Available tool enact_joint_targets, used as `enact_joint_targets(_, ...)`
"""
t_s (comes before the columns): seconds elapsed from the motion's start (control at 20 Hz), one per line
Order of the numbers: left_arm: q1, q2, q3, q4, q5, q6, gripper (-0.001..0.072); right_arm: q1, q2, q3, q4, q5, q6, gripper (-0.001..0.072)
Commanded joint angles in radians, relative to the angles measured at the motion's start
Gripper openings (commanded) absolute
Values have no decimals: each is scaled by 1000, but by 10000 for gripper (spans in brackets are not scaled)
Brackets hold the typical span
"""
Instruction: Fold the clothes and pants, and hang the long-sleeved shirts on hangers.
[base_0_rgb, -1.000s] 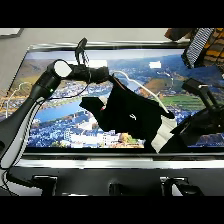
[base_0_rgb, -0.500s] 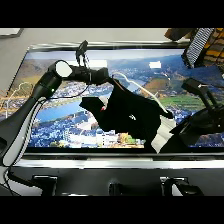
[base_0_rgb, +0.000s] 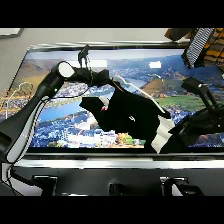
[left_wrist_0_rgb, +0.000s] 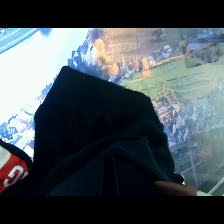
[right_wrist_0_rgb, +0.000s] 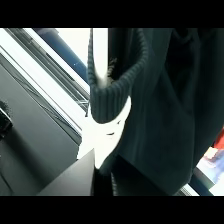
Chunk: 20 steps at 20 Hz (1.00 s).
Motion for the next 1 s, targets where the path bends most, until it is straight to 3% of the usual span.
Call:
enact_joint_targets(0.0, 0, -2, 47, -21, 569, 5, 34, 0, 1, 0, 5, -1, 0, 46)
enact_joint_targets(0.55, -1, -1, 204, -21, 570, 58, 35, 0, 1, 0, 5, -1, 0, 46)
enact_joint_targets(0.75, -1, -2, 204, -20, 644, 111, 34, 0, 1, 0, 6, -1, 0, 46)
enact_joint_targets(0.95, 0, -2, 204, -21, 724, 111, 34, 0, 1, 0, 6, 0, 1, 46)
